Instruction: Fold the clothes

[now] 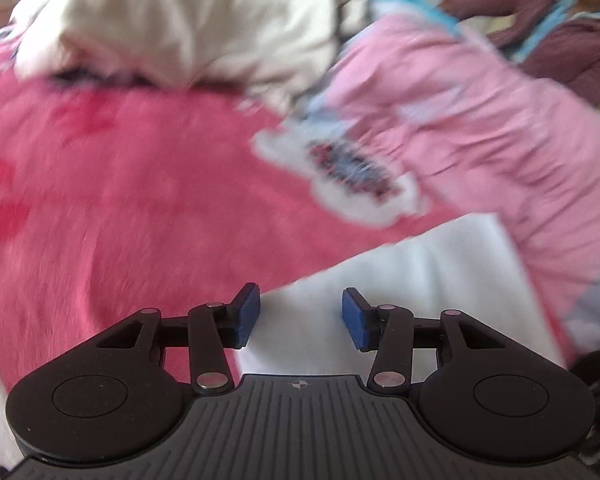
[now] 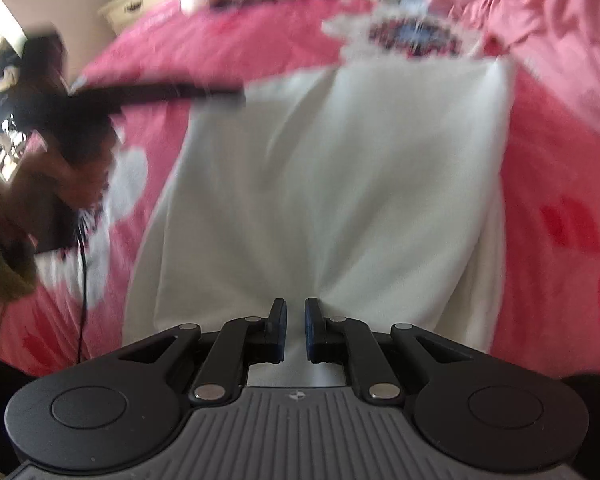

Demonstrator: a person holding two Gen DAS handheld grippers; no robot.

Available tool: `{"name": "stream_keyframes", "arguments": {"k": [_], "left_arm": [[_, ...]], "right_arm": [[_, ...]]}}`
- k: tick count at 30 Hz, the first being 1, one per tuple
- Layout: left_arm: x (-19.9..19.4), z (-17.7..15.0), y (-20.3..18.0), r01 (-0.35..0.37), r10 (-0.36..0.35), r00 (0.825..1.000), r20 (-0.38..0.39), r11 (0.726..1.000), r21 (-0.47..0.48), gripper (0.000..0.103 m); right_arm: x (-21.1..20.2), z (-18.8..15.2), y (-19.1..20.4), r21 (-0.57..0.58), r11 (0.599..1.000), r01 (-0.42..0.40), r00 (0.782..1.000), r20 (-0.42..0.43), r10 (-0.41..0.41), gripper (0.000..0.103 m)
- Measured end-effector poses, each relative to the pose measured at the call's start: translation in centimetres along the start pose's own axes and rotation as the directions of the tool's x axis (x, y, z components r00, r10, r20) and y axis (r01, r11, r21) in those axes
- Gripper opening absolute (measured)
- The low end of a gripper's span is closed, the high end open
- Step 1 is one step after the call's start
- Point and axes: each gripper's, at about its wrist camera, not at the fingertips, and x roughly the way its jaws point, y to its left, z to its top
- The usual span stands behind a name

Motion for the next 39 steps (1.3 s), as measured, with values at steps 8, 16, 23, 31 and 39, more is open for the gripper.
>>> {"name": "stream_keyframes", "arguments": {"k": [8, 16, 23, 31, 39], "left_arm": [[-0.3, -0.7, 1.2, -0.009, 0.01, 1.0, 0.015, 0.999, -0.042, 0.05], [0.0, -1.3, 1.1, -0.021, 0.021, 0.999, 0.03, 1.0, -0.012, 0.051], [0.1, -1.5, 1.3, -0.025, 0.025, 0.999, 0.025, 1.0, -0.008, 0.052], [-0.1, -1.5, 1.6, -0.02, 0.021, 1.0, 0.019, 1.0, -0.019, 0.052], [-0.1, -1.6, 1.5, -0.024, 0.024, 0.999, 0.022, 1.0, 0.0, 0.052]], "right_arm": [[-0.6, 9.1, -8.8, 0.237, 0.956, 0.174, 0.947, 0.226, -0.228, 0.027], [4.3, 13.9, -13.1, 0.31, 0.928, 0.209, 0.96, 0.116, -0.255, 0.029], [3.2, 11.8, -13.0, 0.359, 0.916, 0.182, 0.945, 0.193, -0.263, 0.009], [3.3, 9.8, -14.2, 0.474, 0.864, 0.169, 0.934, 0.204, -0.295, 0.008], [0.5, 11.8, -10.7, 0.325, 0.86, 0.394, 0.837, 0.259, -0.482, 0.015]]}}
